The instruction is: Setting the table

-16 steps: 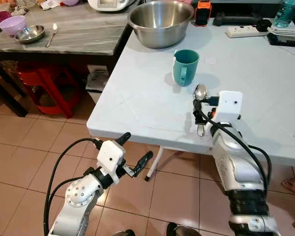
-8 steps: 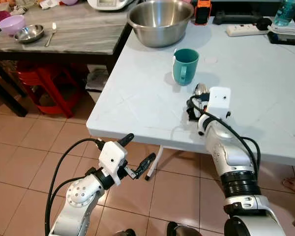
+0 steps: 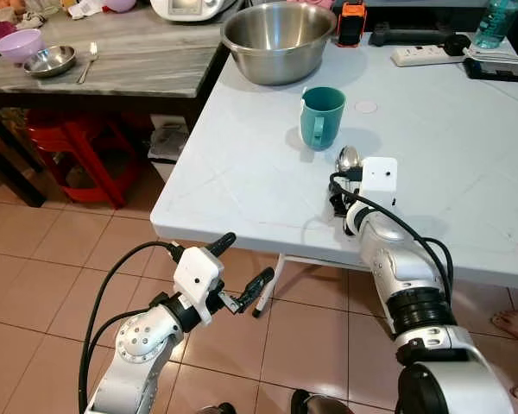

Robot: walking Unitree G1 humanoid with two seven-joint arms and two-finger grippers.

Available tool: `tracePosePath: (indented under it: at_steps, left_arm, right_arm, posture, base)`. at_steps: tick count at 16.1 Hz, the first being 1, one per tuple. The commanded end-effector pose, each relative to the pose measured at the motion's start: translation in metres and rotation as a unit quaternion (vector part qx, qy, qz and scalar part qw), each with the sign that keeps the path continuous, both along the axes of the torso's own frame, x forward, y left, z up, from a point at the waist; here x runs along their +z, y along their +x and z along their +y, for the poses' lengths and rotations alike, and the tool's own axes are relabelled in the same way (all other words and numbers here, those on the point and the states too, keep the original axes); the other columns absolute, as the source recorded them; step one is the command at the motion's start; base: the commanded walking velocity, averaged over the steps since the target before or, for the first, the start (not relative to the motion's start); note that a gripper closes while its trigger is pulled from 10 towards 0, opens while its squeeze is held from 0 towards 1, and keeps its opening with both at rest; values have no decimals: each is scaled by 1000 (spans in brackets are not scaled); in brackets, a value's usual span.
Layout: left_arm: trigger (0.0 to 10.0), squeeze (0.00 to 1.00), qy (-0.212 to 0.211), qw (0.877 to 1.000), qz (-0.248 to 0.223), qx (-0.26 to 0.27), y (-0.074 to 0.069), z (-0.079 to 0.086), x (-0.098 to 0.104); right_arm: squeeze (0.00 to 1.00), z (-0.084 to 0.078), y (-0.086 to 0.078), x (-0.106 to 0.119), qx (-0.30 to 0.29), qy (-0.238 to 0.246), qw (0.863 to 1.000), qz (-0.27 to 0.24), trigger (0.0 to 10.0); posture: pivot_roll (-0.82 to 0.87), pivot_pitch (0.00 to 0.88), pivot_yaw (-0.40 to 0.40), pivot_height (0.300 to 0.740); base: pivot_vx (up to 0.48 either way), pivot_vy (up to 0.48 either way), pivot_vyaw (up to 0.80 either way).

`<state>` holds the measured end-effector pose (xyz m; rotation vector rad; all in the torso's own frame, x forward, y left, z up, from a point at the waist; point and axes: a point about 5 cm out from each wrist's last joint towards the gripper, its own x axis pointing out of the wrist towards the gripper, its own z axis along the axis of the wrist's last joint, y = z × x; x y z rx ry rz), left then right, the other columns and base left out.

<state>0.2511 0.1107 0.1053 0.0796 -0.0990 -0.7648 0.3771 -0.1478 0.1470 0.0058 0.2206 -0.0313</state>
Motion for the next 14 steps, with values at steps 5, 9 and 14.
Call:
tracePosePath:
  at_steps: [5,9,14]
  left_arm:
    - [10000,0,1,1000,1,2,-1,4,2]
    - [10000,0,2,1000,-1,-2,0,5,3]
    - [10000,0,4,1000,0,-6,-1,7,4]
  right_arm:
    - [0,-6,6,-7,4,-10,1000,24,0]
    - [0,-3,12,-4,21,1,1000,18,0]
    - [0,6,14,-8,38,8,999,22,0]
  posture:
    - [-179,193,79,740]
    - [-173,196,85,740]
    - [-164,197,93,740]
  base:
    - [0,0,0]
    - [0,0,0]
    - [0,0,0]
